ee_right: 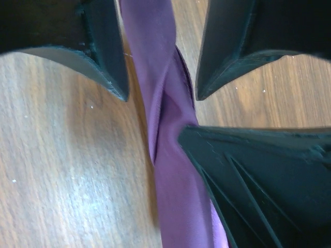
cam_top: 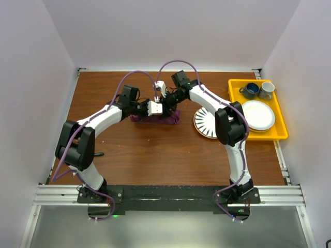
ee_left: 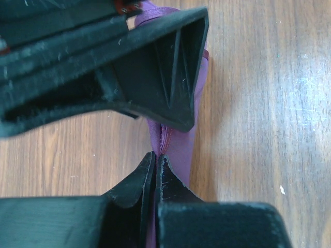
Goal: Fold the napkin into a case and place the utensils inside
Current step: Pass from the left arm to the right
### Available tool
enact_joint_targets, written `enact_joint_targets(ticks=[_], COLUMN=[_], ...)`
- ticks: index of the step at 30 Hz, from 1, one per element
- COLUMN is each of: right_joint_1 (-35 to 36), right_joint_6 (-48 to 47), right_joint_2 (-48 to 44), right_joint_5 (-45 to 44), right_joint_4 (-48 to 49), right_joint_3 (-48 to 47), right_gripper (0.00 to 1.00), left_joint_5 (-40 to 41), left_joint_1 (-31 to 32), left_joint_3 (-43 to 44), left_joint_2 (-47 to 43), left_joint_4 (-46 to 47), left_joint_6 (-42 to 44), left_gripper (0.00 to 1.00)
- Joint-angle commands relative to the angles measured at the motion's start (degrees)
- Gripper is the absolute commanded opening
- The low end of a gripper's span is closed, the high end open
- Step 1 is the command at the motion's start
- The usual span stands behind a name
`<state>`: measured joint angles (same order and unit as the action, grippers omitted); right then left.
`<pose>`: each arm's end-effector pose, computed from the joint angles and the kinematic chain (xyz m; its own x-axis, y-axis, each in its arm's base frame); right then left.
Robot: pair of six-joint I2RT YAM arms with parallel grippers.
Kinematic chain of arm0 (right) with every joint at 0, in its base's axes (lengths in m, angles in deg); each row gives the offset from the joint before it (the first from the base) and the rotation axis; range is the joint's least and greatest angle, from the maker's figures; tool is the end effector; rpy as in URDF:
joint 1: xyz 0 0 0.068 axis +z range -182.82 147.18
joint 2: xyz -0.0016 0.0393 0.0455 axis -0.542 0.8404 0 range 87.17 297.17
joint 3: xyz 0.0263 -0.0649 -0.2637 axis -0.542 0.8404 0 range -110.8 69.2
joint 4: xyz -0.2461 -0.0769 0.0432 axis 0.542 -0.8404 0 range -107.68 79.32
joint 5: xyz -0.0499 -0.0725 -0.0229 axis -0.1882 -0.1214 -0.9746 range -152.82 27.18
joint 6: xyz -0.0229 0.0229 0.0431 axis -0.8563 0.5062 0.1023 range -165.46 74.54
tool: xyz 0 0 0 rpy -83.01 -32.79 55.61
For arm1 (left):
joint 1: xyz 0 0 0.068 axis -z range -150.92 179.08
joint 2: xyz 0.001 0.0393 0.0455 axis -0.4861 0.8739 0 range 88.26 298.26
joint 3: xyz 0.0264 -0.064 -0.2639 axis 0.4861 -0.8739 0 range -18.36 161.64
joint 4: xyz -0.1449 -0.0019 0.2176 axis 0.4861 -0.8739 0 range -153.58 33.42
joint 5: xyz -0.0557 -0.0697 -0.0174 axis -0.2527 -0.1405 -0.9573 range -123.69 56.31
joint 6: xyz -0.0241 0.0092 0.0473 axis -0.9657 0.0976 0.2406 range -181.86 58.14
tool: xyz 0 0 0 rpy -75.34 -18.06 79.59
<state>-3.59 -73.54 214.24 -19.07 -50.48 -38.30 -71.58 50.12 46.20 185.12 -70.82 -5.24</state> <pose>0.4077 0.2563 0.2128 -0.3517 -0.5864 -0.7296 -0.9360 0.2067 0.2850 0.3291 -0.1499 0.2213 0.1930 0.6319 -0.7506 0.9385 0.1043 0.3291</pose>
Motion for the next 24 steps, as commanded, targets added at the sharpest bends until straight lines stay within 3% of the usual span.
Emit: enact_joint_targets(ticks=[1,4,7,8,10,11,14,21,22,24], right_joint_1=[0.56,0.91,1.09,1.09,1.0,1.0,1.0,2.49,2.93,4.77], right_joint_6=[-0.23,-0.05,1.0,1.44,1.53,1.53,0.31,-0.75,-1.01,-3.64], right_joint_2=[-1.03,-1.29,-1.73,-1.65,-1.73,-1.82,-2.26,-2.78,-3.22,-5.67], right_joint_5=[-1.03,-1.73,-3.31,-3.84,-4.63,-5.16,-6.91,-15.51,-16.84,-21.56], right_joint_4=[1.91,2.96,5.24,5.68,6.39,6.57,7.79,13.86,14.82,19.3], right_joint_3=[-1.39,-1.13,-0.43,-0.43,-0.6,-0.78,-0.78,0.19,1.76,7.01], right_gripper=[0.5,0.3,0.03,0.0,0.0,0.0,0.0,0.0,0.0,0.0], left_joint_5=[-2.01,-2.28,-2.19,-2.1,-2.63,-3.85,-7.62,-11.42,-10.72,-9.67], left_joint_1=[-0.12,-0.12,-0.21,-0.38,-1.08,-2.48,-6.69,-18.47,-20.66,-22.6], left_joint_3=[2.15,2.24,2.42,2.42,3.2,3.64,6.01,9.27,9.19,8.57], left_joint_2=[0.35,0.7,0.88,0.7,0.44,-0.09,-1.84,-7.38,-7.82,-8.7], left_joint_4=[2.11,2.02,2.02,2.11,1.59,0.63,-1.39,-4.83,-5.27,-5.88], left_joint_6=[-0.02,-0.46,-1.16,-2.21,-3.44,-6.14,-14.04,-33.31,-34.72,-36.84], left_gripper=[0.0,0.0,0.0,0.01,0.12,0.25,0.46,0.61,0.66,0.67])
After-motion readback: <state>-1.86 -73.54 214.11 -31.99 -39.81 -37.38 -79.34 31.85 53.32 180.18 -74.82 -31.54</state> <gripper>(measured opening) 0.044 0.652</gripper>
